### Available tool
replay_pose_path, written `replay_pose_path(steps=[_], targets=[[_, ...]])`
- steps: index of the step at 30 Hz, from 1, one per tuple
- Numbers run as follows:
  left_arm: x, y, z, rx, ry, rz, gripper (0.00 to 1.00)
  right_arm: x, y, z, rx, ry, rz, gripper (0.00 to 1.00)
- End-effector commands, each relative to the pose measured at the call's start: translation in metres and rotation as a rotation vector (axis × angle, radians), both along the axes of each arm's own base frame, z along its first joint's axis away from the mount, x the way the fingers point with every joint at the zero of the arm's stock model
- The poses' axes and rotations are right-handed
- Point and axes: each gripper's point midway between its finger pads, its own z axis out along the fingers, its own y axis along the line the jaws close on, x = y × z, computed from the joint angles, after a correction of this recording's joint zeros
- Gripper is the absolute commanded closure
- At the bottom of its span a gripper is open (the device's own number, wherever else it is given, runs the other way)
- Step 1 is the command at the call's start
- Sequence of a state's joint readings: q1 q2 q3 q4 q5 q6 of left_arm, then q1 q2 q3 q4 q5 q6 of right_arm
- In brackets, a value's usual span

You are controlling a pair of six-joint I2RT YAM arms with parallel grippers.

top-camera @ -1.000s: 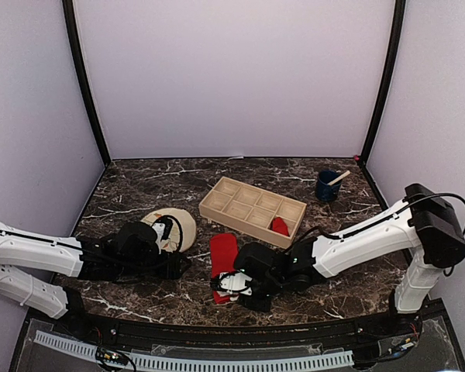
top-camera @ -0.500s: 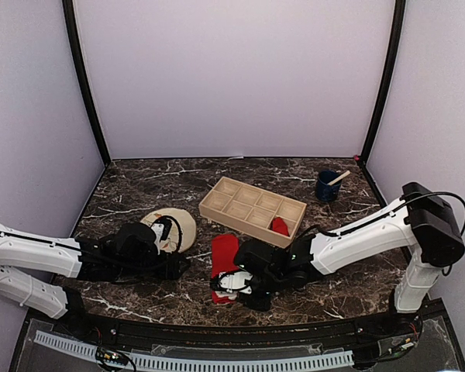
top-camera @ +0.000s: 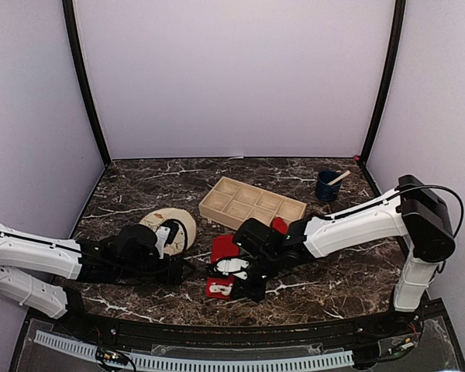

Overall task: Roll the socks
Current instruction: Pick up the sock from the center of the board, then roll the sock at the center of the board.

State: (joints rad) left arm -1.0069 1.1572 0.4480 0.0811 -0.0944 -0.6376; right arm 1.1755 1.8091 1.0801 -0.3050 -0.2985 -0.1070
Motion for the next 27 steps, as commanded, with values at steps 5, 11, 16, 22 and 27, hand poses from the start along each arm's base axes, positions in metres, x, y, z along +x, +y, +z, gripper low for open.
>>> replay_pose_path(steps=[5,11,16,22,27], targets=[[-0.019,-0.022,0.005,0.003,-0.051,-0.140,0.34,-0.010,-0.003,-0.014,-0.041,0.235,0.009,1.00],[-0.031,-0.030,0.003,0.001,-0.058,-0.205,0.34,0.004,0.009,0.002,0.024,0.326,-0.003,1.00],[-0.039,-0.030,-0.001,-0.009,-0.045,-0.227,0.34,0.008,0.009,0.006,0.046,0.398,-0.009,1.00],[-0.046,-0.036,-0.006,-0.017,-0.034,-0.273,0.34,0.007,0.007,-0.001,0.028,0.447,0.001,1.00],[-0.054,-0.050,-0.014,-0.008,-0.008,-0.349,0.34,0.011,0.007,0.000,0.032,0.470,-0.002,1.00]])
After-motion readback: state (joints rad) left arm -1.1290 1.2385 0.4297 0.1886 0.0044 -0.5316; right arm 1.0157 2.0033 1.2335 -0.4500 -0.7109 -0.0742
